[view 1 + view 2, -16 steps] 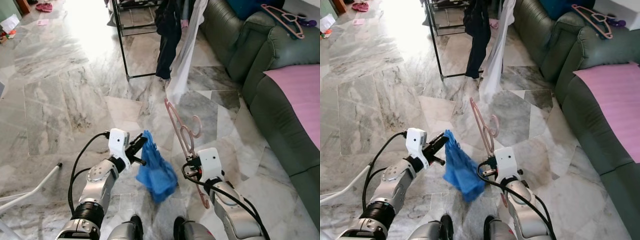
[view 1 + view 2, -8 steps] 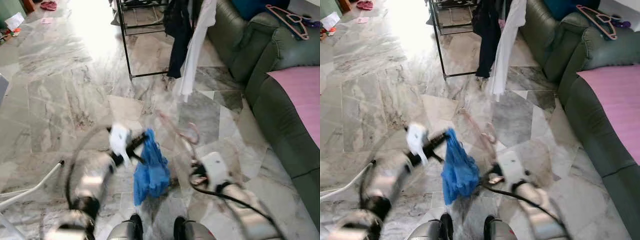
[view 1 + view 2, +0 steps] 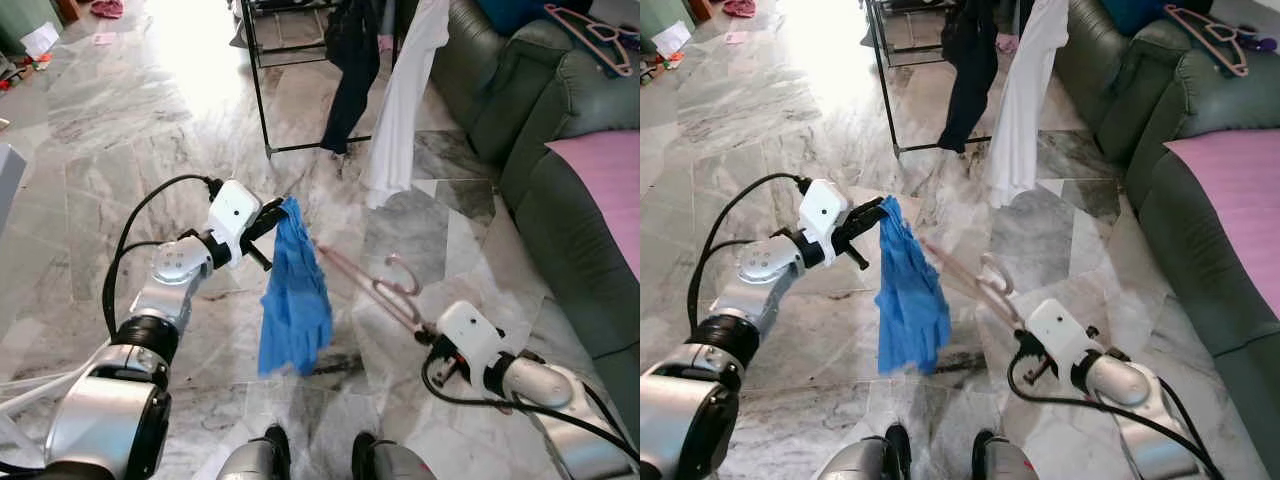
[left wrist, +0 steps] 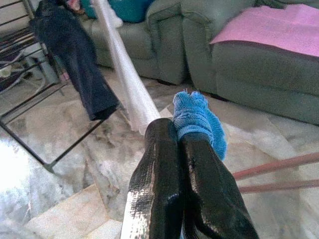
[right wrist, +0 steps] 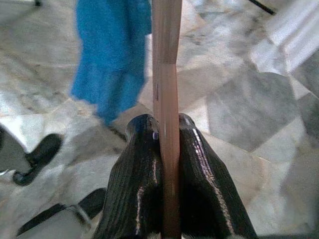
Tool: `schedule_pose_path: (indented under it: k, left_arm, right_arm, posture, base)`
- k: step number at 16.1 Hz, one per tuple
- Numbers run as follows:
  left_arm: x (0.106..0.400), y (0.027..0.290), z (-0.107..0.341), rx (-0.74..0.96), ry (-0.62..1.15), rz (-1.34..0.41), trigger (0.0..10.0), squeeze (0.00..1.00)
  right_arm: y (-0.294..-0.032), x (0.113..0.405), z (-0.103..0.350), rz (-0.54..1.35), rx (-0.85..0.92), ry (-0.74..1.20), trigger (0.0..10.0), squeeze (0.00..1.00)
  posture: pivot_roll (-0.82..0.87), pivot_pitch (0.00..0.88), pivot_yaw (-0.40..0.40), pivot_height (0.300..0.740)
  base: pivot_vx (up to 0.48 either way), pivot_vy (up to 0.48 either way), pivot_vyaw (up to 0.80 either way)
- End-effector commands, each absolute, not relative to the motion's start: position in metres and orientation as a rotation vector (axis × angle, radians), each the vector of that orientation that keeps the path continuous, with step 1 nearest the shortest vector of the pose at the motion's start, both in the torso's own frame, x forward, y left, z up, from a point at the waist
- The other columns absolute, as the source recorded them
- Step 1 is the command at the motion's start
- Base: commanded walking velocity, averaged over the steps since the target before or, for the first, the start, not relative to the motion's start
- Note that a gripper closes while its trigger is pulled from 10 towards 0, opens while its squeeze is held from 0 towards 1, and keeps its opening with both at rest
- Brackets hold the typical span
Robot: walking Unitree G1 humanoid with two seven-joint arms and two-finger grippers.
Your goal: Hang hanger
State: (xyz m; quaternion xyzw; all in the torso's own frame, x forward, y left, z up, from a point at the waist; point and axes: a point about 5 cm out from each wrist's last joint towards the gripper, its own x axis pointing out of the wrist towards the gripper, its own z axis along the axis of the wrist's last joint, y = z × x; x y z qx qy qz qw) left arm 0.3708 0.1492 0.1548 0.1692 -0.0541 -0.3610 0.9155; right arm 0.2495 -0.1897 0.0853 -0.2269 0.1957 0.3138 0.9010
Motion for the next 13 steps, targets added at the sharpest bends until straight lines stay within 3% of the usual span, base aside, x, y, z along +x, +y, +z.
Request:
schedule_pose_path:
  k: [1, 4, 7, 13]
  left_arm:
    - [0.369, 0.148, 0.155, 0.406, -0.114, -0.808, 10.0, 0.00]
    - [0.366, 0.141, 0.157, 0.444, -0.150, -0.883, 10.0, 0.00]
    - [0.371, 0.147, 0.161, 0.541, -0.171, -0.786, 10.0, 0.00]
    - [0.379, 0.165, 0.174, 0.573, -0.186, -0.642, 10.0, 0.00]
  right_arm:
    - [-0.186, 0.244, 0.090, 0.706, -0.444, 0.394, 10.0, 0.00]
    - [-0.182, 0.233, 0.094, 0.816, -0.388, 0.415, 10.0, 0.00]
    - [-0.174, 0.220, 0.095, 0.932, -0.354, 0.460, 10.0, 0.00]
    - [-0.182, 0.212, 0.094, 0.943, -0.382, 0.520, 10.0, 0.00]
  posture:
    - [-0.18, 0.238, 0.056, 0.740]
    - [-0.18, 0.233, 0.055, 0.740]
    - [-0.18, 0.231, 0.052, 0.740]
    - [-0.17, 0.230, 0.072, 0.740]
  base:
    - [0.000, 0.000, 0.00]
    - [0.000, 0.000, 0.00]
    - [0.000, 0.000, 0.00]
    - [0.000, 0.000, 0.00]
